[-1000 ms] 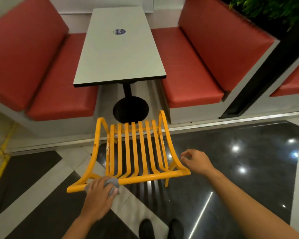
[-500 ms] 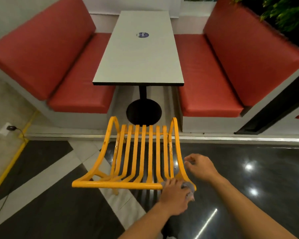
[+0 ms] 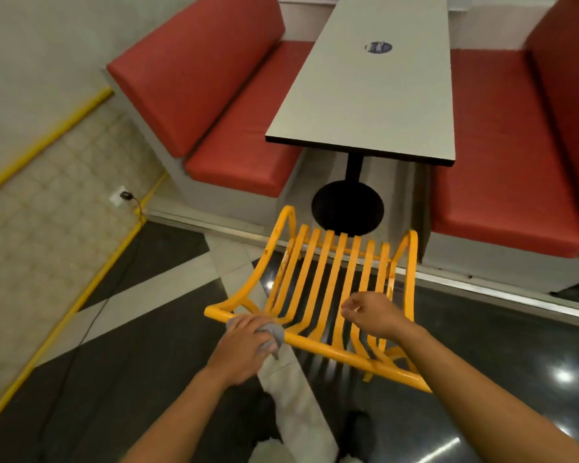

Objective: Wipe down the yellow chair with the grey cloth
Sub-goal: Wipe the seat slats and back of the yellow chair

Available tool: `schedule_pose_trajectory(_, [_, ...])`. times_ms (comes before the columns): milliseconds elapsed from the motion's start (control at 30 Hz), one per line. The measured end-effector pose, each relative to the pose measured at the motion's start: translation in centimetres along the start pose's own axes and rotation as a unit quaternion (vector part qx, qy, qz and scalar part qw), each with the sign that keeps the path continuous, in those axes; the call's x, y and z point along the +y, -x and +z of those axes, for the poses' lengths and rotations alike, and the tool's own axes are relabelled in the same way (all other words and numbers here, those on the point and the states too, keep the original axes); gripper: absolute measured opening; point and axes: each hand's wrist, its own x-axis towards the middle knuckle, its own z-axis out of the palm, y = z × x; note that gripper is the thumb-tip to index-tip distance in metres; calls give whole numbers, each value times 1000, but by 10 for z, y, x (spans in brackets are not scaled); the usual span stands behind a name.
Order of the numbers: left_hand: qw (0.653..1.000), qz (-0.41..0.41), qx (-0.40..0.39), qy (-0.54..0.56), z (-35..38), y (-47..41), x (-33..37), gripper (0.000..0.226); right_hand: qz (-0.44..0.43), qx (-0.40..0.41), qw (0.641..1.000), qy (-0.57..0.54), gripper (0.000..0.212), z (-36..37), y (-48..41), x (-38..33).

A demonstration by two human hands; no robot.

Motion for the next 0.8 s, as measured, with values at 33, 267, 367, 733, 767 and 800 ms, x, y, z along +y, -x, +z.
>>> schedule_pose_trajectory(33, [1000, -16, 7, -1, -8, 2, -18, 30, -1, -8, 1000, 4, 22, 3, -3, -6])
schedule_pose_trajectory(267, [949, -199, 67, 236, -58, 7, -119, 30, 36, 13, 999, -6, 17, 27, -25, -49])
schedule_pose_trajectory(367, [871, -309, 131, 358, -77, 1, -139, 36, 52, 12, 999, -7, 19, 48, -36, -80])
schedule_pose_trajectory(733, [868, -231, -156, 410, -86, -28, -121, 47, 68, -23, 996, -52, 18, 104, -75, -162])
schedule_pose_trajectory(767, [858, -244, -164, 421, -91, -33, -120, 45, 75, -23, 996, -45, 17, 102, -80, -161])
schedule_pose_trajectory(800, [856, -253, -175, 416, -92, -39, -123, 43, 80, -25, 996, -37, 16, 100, -85, -159])
